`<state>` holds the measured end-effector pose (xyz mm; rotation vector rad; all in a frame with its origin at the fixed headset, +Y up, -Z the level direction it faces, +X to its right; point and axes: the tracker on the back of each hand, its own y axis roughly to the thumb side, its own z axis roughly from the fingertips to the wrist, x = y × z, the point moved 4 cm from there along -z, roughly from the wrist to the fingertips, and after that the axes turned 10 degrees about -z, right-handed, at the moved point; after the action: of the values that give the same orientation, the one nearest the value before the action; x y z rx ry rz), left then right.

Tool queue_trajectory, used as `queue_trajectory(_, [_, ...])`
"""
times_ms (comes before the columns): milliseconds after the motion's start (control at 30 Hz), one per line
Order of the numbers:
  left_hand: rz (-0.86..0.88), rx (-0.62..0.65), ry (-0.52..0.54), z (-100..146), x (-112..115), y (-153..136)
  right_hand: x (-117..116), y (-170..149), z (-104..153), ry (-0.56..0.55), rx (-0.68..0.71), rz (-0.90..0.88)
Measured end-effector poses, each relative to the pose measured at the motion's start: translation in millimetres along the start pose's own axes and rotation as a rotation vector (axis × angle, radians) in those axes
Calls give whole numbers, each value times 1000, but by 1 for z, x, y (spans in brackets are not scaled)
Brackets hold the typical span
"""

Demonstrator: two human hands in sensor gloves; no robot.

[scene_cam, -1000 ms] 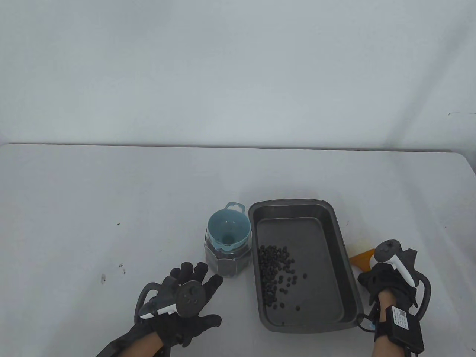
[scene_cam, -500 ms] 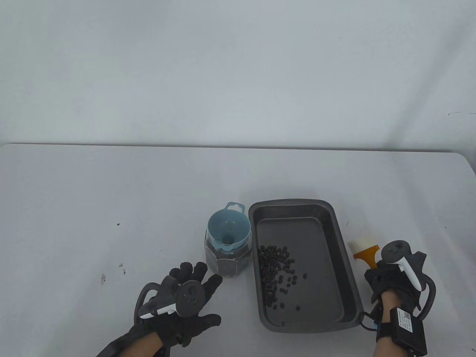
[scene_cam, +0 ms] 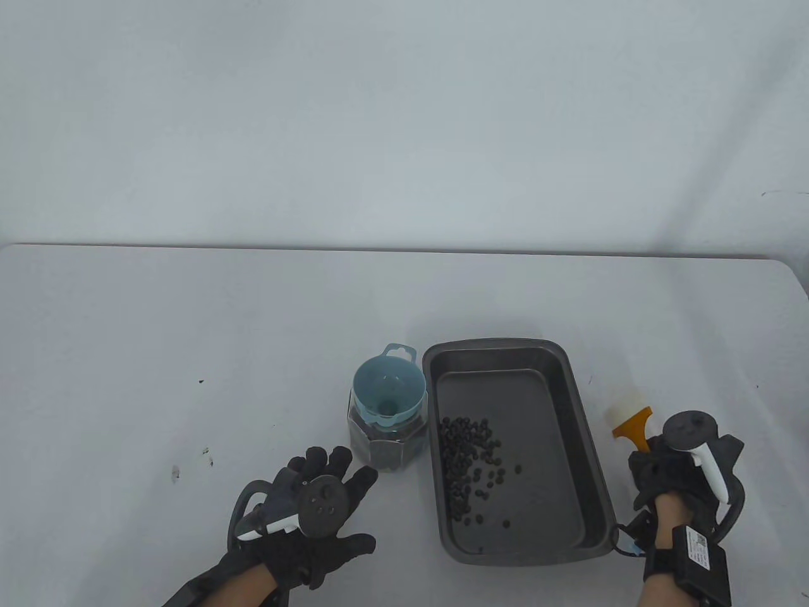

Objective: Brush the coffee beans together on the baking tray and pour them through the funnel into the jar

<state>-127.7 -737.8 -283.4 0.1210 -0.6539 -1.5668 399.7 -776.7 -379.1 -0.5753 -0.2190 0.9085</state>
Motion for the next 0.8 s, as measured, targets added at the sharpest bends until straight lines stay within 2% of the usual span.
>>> queue_trajectory(100, [-1, -2, 2, 0, 0, 0, 6, 3, 3, -40, 18, -16])
queue_trajectory(467, [10, -1, -6, 0, 0, -1, 41, 30, 32, -302, 157, -100])
queue_trajectory(667, [13, -2, -8, 0, 0, -1, 45, 48, 42, -355, 248, -86])
queue_trajectory(800, [18, -4, -13, 0, 1, -2, 41, 65, 48, -312, 313, -55])
